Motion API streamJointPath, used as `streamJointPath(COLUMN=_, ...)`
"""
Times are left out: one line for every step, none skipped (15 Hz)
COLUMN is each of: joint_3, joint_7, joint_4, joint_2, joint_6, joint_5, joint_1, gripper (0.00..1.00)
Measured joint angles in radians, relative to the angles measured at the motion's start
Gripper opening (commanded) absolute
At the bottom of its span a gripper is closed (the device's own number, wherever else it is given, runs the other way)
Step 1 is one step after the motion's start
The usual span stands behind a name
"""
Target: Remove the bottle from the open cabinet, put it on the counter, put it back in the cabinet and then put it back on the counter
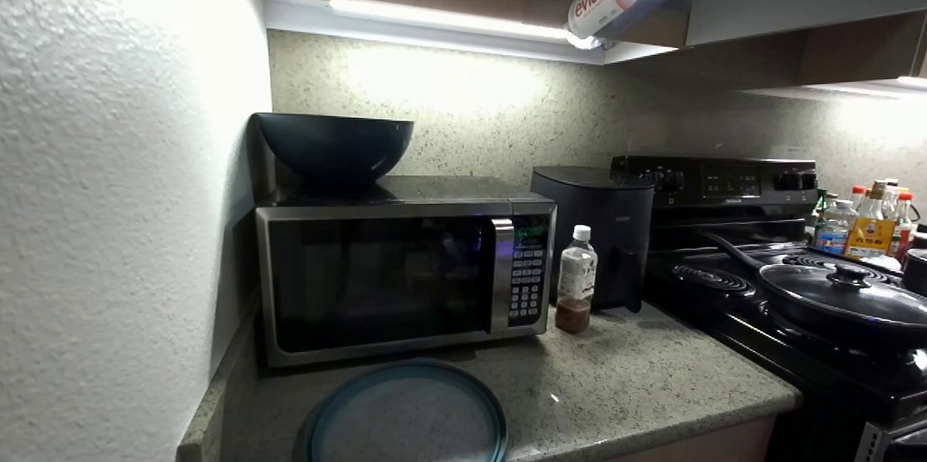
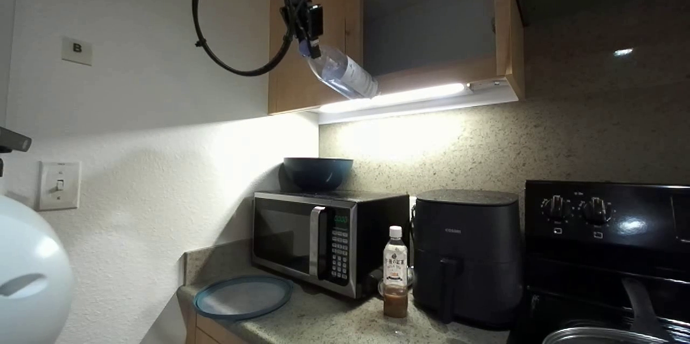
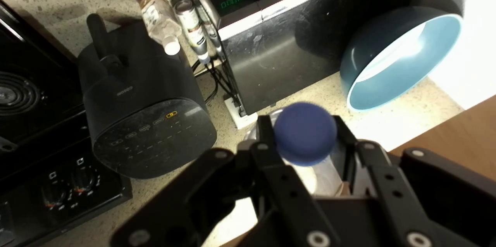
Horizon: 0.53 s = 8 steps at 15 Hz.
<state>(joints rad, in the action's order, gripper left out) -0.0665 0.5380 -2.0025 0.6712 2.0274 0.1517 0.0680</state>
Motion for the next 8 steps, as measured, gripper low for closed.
streamJointPath(joint_3=0.003, joint_7=-0.002, joint_4=-0.008, joint_2=-0.001, joint_6=-0.007, joint_5=0.032, joint_1=-0.013, gripper=0.13)
streamJointPath(joint_3=0.007, joint_7=-0.004, joint_4=-0.017, joint_2=-0.002, joint_6=-0.017, joint_5=0.064, joint_1=-0.026, gripper=0.13)
streamJointPath(joint_3=0.012, joint_7=-0.006, joint_4=-0.027, joint_2=-0.003, joint_6=-0.030, joint_5=0.100, joint_1=-0.039, gripper=0.13)
streamJointPath(joint_3=0.019, joint_7=-0.011, joint_4=-0.038, joint_2=-0.004, joint_6=-0.046, joint_5=0.134, joint_1=-0.052, gripper=0.13)
streamJointPath(joint_3=0.024, joint_7=-0.013, joint_4=-0.048, joint_2=-0.004, joint_6=-0.065, joint_5=0.161, joint_1=-0.061, gripper=0.13)
streamJointPath(joint_3=0.025, joint_7=-0.013, joint_4=-0.059, joint_2=-0.005, joint_6=-0.080, joint_5=0.164, joint_1=-0.061, gripper=0.38)
streamJointPath(joint_3=0.023, joint_7=-0.013, joint_4=-0.067, joint_2=-0.006, joint_6=-0.088, joint_5=0.159, joint_1=-0.056, gripper=0.38)
streamJointPath(joint_3=0.019, joint_7=-0.013, joint_4=-0.072, joint_2=-0.008, joint_6=-0.091, joint_5=0.157, joint_1=-0.049, gripper=0.38)
